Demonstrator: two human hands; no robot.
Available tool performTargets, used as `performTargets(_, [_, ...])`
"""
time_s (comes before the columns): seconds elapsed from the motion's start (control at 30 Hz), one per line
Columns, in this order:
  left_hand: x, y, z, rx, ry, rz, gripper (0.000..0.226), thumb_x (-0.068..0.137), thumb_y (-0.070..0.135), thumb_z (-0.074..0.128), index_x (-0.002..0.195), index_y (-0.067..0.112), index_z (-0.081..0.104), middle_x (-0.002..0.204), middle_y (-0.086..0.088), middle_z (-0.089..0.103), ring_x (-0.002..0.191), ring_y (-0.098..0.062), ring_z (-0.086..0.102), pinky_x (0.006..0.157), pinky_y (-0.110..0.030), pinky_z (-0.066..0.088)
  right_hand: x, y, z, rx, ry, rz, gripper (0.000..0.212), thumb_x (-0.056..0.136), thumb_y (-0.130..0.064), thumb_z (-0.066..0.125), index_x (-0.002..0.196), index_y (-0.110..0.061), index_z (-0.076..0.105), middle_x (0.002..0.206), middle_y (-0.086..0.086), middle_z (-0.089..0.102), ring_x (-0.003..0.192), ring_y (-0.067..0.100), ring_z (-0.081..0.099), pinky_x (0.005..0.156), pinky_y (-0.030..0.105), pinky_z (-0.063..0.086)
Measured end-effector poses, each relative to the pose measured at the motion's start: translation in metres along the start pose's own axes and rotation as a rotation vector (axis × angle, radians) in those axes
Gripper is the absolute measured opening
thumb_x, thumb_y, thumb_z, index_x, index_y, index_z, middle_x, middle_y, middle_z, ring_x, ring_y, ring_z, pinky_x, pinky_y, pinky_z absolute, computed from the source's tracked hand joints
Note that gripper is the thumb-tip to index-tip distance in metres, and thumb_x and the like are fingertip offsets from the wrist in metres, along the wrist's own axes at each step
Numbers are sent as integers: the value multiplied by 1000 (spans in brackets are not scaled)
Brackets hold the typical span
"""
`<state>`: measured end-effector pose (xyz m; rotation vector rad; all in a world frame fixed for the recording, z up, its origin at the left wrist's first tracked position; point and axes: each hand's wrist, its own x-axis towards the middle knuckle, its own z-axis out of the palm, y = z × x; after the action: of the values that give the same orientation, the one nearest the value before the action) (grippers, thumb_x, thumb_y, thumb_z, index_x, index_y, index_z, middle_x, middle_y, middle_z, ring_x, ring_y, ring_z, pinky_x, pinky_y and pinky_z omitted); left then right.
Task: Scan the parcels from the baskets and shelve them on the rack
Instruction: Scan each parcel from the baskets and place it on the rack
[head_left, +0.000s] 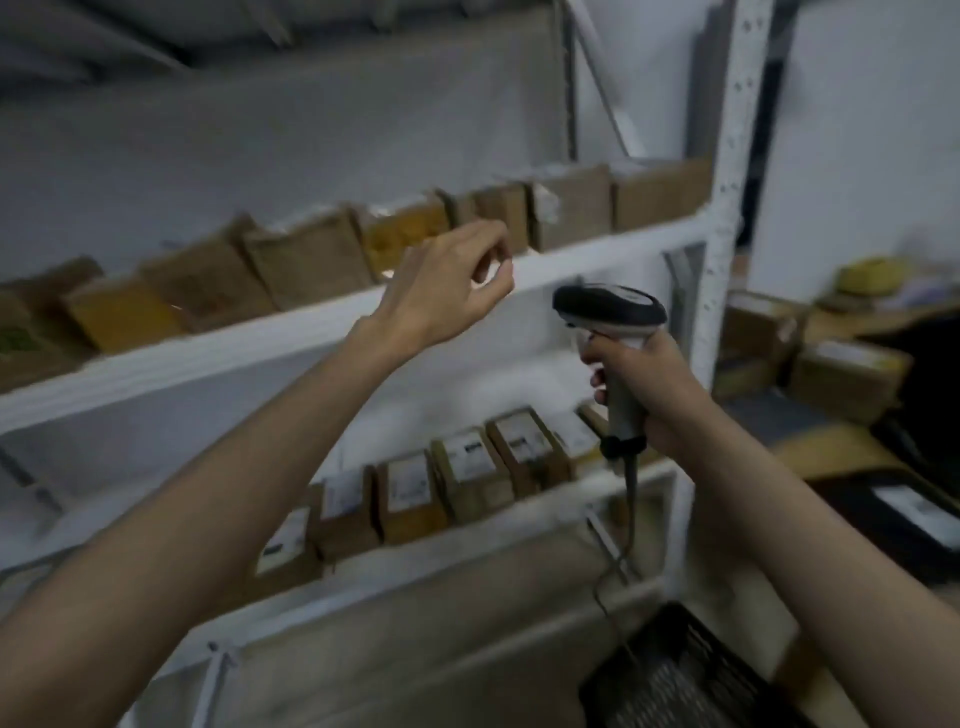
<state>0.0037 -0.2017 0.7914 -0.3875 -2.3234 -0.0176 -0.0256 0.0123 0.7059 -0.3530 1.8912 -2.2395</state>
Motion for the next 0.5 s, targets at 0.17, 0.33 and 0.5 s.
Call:
performTargets(0.17, [-59,55,113,-247,-358,-13,15,93,35,49,88,25,58,75,7,59,68,-18,53,62,-37,47,-42,65,-63,-4,229,143,8,90,-1,63,88,-9,63,60,2,58,43,9,52,42,23,45])
performTargets(0.33, [-102,128,211,-444,-744,83,14,98,35,57,93,25,65,82,4,64,74,-19,59,65,-37,48,-105,137,-130,43,476,287,9,89,-6,64,97,-11,66,70,5,60,52,15,53,47,28,43])
performTargets(0.5, [-145,241,282,-596,-1107,233,18,99,39,53,88,30,63,77,0,65,73,-18,61,63,-35,45,-196,204,-200,92,800,446,9,88,-3,62,93,-10,62,69,7,58,48,13,52,47,28,43])
